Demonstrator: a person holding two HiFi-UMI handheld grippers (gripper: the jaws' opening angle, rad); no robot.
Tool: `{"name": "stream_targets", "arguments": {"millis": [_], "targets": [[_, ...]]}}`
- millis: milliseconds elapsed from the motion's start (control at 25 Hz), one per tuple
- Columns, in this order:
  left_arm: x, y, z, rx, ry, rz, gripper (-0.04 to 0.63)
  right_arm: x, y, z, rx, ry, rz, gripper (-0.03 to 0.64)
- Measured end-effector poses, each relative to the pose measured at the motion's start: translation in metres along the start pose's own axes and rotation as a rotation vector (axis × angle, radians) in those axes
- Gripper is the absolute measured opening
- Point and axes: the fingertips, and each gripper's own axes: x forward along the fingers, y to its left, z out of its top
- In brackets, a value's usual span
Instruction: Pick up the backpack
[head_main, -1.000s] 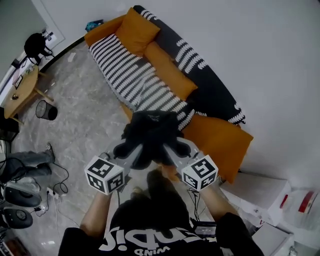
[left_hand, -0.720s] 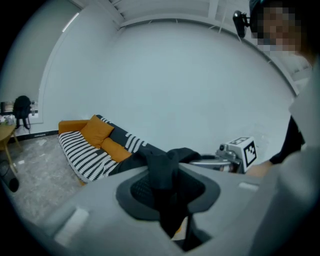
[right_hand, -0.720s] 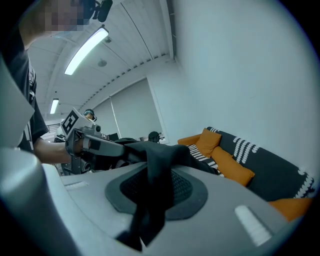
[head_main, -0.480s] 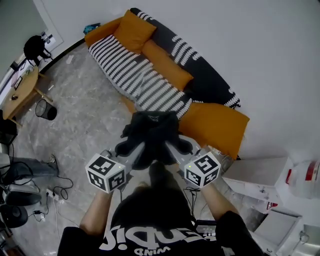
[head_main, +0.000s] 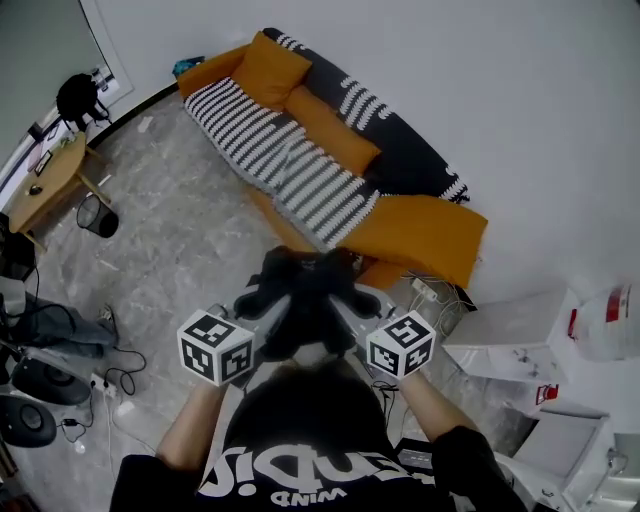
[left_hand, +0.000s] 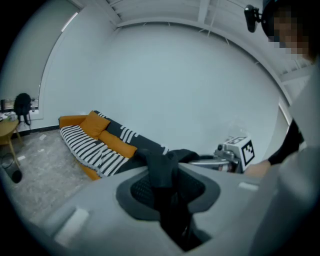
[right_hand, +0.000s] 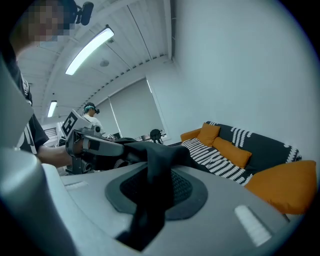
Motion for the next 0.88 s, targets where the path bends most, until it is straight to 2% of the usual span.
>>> {"name": "stream_targets", "arguments": {"millis": [240,440,640,880], "targets": [[-0.023,-0.032,-0.026,0.000,-0.003,0.033,0.092,-0.026,0.026,-0.020,-0.012,0.032,0.055,0.071],[-0.025,-0.046,-0.048,-0.007,-0.028,0.063,0.092,-0.039,0.031,-0.039,-0.041,0.050,0.088,0.071],[-0.016,-0.049,-0.064,-0.015,-0.049,0.087,0.092,-0.042,0.024,-0.053,-0.074,0.071,0.087,0.071],[-0.007,-0.052,-0.073,-0.043,-0.048,0.093,0.092,-0.045,0.016,-0.063,-0.056,0.083,0.068,0.071]]}}
